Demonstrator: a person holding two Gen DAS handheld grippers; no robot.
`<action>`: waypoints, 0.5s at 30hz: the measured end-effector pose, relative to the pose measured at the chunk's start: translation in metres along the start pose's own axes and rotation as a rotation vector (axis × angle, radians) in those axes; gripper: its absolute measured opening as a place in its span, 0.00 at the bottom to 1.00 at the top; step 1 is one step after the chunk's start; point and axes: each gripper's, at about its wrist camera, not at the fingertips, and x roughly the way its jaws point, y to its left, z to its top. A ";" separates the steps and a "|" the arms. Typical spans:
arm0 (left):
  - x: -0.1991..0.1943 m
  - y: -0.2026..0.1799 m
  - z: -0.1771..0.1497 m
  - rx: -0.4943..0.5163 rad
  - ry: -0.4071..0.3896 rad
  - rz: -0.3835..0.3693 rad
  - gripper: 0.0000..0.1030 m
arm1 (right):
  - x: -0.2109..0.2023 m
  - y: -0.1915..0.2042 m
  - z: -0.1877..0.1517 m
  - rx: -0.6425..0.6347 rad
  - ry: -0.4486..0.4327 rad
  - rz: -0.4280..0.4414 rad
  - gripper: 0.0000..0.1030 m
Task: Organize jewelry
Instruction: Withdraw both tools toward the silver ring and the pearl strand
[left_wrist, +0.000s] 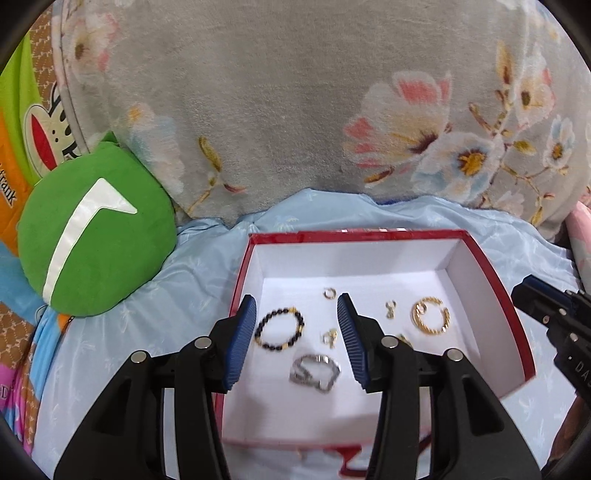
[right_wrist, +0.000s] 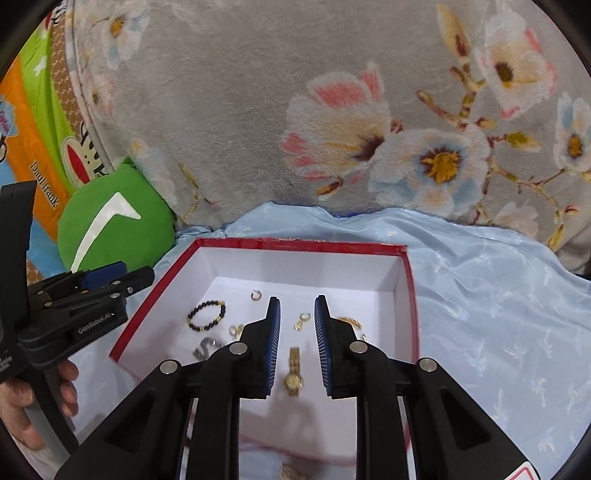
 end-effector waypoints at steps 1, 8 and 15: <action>-0.008 0.001 -0.006 0.001 0.000 -0.003 0.47 | -0.009 -0.002 -0.006 0.004 -0.006 -0.002 0.26; -0.052 -0.005 -0.058 0.022 0.037 -0.041 0.62 | -0.058 -0.012 -0.062 -0.011 0.011 -0.065 0.30; -0.066 -0.016 -0.123 -0.002 0.131 -0.109 0.64 | -0.062 -0.019 -0.120 0.005 0.100 -0.070 0.36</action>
